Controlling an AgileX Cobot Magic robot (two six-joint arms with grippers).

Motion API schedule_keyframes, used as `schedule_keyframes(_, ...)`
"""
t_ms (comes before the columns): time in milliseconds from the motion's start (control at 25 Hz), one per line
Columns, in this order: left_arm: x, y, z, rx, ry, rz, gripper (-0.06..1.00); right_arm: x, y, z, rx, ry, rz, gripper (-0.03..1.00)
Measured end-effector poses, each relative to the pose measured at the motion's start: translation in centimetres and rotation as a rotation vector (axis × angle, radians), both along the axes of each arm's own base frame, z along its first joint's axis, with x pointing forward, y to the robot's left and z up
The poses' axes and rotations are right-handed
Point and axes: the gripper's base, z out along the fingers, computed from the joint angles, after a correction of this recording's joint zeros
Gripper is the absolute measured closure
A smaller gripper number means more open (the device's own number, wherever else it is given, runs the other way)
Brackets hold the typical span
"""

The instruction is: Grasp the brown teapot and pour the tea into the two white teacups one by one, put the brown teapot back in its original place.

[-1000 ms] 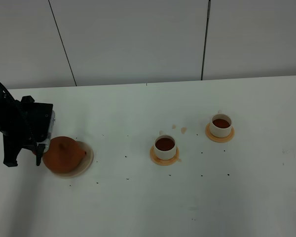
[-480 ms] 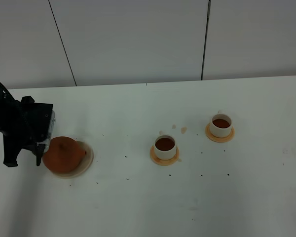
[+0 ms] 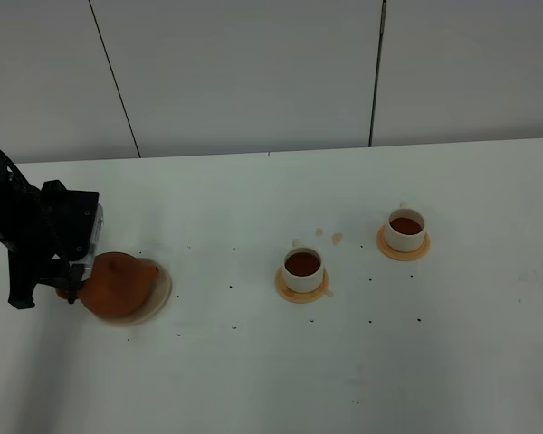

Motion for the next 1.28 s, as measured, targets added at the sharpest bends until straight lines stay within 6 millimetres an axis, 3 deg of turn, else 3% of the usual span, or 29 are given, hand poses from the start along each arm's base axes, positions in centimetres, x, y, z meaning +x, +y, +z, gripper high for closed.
schedule_keyframes(760, -0.9, -0.7, 3.4, -0.074, -0.041, 0.025, 0.51, 0.0, 0.0, 0.0, 0.0, 0.0, 0.0, 0.73)
schedule_keyframes(1040, -3.0, -1.0, 9.2, -0.108, -0.143, 0.097, 0.53, 0.0, 0.0, 0.0, 0.0, 0.0, 0.0, 0.73)
schedule_keyframes(1280, -7.8, -0.2, 16.4, -0.023, -0.261, 0.204, 0.67, 0.0, 0.0, 0.0, 0.0, 0.0, 0.0, 0.73)
